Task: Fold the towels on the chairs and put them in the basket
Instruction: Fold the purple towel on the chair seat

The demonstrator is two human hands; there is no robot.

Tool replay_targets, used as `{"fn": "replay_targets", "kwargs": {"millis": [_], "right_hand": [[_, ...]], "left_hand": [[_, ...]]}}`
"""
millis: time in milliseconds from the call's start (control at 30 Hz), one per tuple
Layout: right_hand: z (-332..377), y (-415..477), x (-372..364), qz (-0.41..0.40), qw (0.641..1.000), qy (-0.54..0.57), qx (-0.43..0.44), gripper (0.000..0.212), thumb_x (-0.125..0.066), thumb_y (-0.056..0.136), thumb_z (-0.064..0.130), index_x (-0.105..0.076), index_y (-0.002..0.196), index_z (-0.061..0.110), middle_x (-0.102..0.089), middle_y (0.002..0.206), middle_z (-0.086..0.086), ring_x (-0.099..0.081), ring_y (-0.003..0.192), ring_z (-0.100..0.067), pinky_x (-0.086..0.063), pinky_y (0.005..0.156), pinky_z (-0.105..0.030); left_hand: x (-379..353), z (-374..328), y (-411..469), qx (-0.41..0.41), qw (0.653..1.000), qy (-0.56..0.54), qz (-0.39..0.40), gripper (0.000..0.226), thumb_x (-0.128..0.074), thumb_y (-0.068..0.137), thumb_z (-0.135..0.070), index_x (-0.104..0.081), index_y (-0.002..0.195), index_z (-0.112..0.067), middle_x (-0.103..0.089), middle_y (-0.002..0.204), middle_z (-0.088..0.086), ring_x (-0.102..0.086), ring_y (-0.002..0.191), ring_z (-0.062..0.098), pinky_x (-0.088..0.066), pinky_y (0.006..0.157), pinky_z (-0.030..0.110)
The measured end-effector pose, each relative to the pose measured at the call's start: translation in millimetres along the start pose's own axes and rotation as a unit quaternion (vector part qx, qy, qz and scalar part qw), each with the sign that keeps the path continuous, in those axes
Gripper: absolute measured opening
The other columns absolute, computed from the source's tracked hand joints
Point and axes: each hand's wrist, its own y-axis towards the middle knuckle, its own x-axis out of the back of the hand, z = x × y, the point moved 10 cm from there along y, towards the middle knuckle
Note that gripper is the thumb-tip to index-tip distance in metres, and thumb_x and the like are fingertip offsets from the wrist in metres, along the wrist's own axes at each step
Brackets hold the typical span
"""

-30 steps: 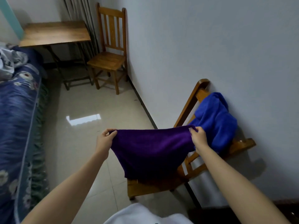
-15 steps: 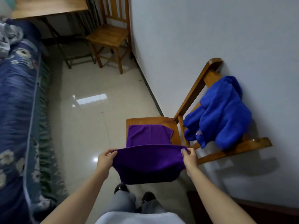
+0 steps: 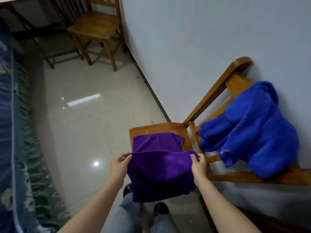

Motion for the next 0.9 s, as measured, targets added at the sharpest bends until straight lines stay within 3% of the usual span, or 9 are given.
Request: {"fn": "replay_targets", "kwargs": {"millis": [200, 333, 467, 600, 700, 800, 900], "right_hand": [[-22, 37, -31, -0.062, 0.997, 0.011, -0.042, 0.032, -0.047, 0.096, 0.026, -0.048, 0.125, 0.013, -0.054, 0.126, -0.012, -0.05, 0.115, -0.029, -0.041, 0.092, -0.04], [-37, 79, -44, -0.099, 0.992, 0.036, -0.076, 0.033, -0.045, 0.097, 0.023, -0.046, 0.128, 0.01, -0.051, 0.131, -0.014, -0.049, 0.118, -0.03, -0.038, 0.084, -0.033], [-60, 129, -62, -0.113, 0.988, 0.014, -0.1, 0.038, -0.043, 0.098, 0.02, -0.041, 0.134, 0.007, -0.047, 0.136, -0.016, -0.047, 0.123, -0.031, -0.041, 0.094, -0.037], [-71, 171, -88, -0.102, 0.987, 0.034, -0.116, 0.03, -0.043, 0.098, 0.018, -0.048, 0.125, 0.007, -0.052, 0.128, -0.016, -0.052, 0.115, -0.031, -0.04, 0.087, -0.034], [-80, 206, -110, -0.087, 0.986, 0.049, -0.131, 0.034, -0.046, 0.097, 0.022, -0.046, 0.13, 0.012, -0.049, 0.132, -0.012, -0.049, 0.12, -0.03, -0.042, 0.095, -0.039], [-87, 231, -124, -0.07, 0.988, 0.031, -0.134, 0.035, -0.047, 0.097, 0.025, -0.047, 0.13, 0.014, -0.05, 0.133, -0.011, -0.049, 0.12, -0.03, -0.043, 0.093, -0.039], [-89, 246, -128, -0.067, 0.991, -0.009, -0.114, 0.027, -0.048, 0.096, 0.025, -0.054, 0.117, 0.01, -0.056, 0.12, -0.011, -0.055, 0.103, -0.025, -0.044, 0.08, -0.033]], "left_hand": [[3, 16, 61, 0.011, 1.0, 0.027, -0.004, 0.013, -0.056, 0.09, -0.007, -0.067, 0.091, -0.015, -0.066, 0.085, 0.001, -0.06, 0.081, 0.015, -0.05, 0.066, 0.025], [5, 36, 106, 0.024, 0.999, 0.02, -0.045, 0.012, -0.056, 0.09, -0.01, -0.066, 0.093, -0.016, -0.065, 0.085, 0.001, -0.058, 0.08, 0.015, -0.05, 0.072, 0.03], [-1, 65, 153, 0.034, 0.995, 0.011, -0.09, 0.011, -0.057, 0.09, -0.014, -0.065, 0.092, -0.021, -0.064, 0.088, 0.001, -0.057, 0.081, 0.014, -0.047, 0.071, 0.029], [-14, 84, 197, 0.037, 0.994, 0.001, -0.107, 0.014, -0.059, 0.088, -0.011, -0.066, 0.083, -0.022, -0.064, 0.083, 0.0, -0.058, 0.074, 0.011, -0.047, 0.066, 0.022], [-32, 100, 228, 0.043, 0.993, 0.004, -0.111, 0.021, -0.059, 0.088, -0.011, -0.065, 0.076, -0.027, -0.064, 0.079, -0.005, -0.058, 0.071, 0.007, -0.045, 0.064, 0.019], [-46, 112, 250, 0.056, 0.993, 0.021, -0.101, 0.013, -0.058, 0.089, -0.012, -0.065, 0.085, -0.022, -0.064, 0.084, -0.001, -0.058, 0.077, 0.009, -0.047, 0.068, 0.022], [-56, 122, 265, 0.076, 0.992, 0.063, -0.083, 0.011, -0.058, 0.089, -0.013, -0.067, 0.095, -0.018, -0.064, 0.094, 0.004, -0.059, 0.088, 0.019, -0.049, 0.078, 0.03]]}}
